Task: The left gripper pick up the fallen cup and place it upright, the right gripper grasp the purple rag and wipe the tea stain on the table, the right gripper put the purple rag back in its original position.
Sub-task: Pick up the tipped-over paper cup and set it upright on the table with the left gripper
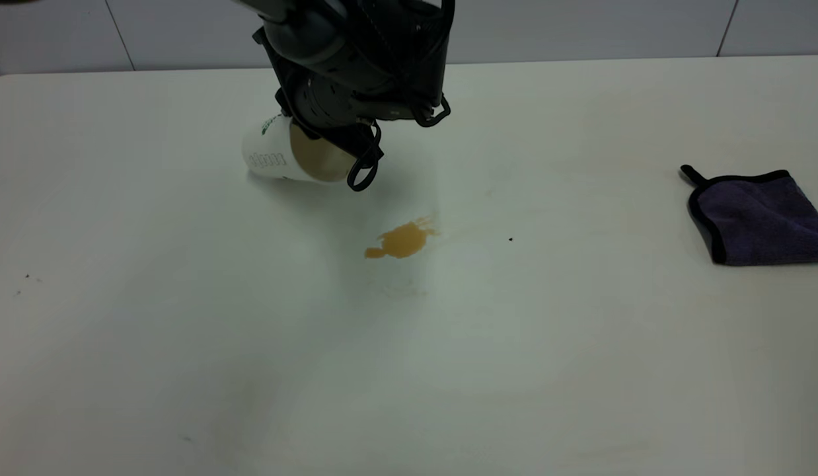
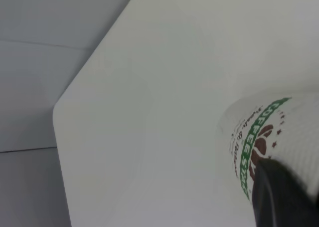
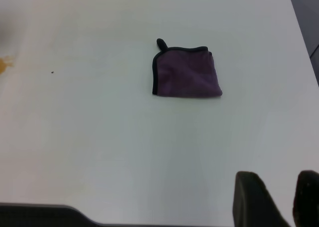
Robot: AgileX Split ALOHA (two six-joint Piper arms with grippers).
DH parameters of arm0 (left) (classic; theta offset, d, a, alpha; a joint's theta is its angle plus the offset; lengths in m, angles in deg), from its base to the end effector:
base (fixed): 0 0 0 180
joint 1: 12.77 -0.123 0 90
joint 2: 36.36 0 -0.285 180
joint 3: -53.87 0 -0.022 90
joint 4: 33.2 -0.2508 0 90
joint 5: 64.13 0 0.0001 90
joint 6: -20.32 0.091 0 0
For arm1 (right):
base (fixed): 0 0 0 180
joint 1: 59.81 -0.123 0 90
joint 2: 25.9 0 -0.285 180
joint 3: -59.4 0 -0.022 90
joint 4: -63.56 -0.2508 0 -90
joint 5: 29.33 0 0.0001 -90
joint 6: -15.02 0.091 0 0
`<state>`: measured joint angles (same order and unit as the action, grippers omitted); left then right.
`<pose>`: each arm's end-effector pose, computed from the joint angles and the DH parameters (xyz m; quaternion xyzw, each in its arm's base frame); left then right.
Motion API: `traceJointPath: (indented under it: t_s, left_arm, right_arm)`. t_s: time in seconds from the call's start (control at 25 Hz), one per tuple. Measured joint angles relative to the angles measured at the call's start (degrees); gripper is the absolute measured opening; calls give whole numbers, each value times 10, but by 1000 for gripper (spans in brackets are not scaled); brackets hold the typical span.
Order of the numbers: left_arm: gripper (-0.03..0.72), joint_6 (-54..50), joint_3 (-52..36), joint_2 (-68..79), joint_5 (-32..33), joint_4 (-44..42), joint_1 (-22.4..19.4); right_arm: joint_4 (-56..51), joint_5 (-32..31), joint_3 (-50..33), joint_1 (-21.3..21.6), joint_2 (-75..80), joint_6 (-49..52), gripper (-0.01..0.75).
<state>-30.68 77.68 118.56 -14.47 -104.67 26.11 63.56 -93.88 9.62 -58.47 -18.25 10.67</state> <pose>0.4238 -0.2572 0.0402 0.2932 0.8474 0.3172 0.3088 -0.0058 0.0001 0.2662 -0.0230 0.8742 -0.0241 0.4844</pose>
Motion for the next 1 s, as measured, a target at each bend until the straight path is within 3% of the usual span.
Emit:
traceJointPath:
  t_s: [0.2, 0.52, 0.8, 1.0]
  left_arm:
    - [-22, 73, 0, -76, -41, 70, -35]
    - [-22, 338, 0, -145, -160, 401, -151]
    - [-22, 550, 0, -141, -186, 680, -214]
    - [-22, 623, 0, -121, -185, 801, -254]
  right_arm:
    - [0, 0, 0, 0, 0, 0, 239]
    - [0, 0, 0, 0, 0, 0, 239]
    - [0, 0, 0, 0, 0, 0, 239]
    - [0, 0, 0, 0, 0, 0, 239]
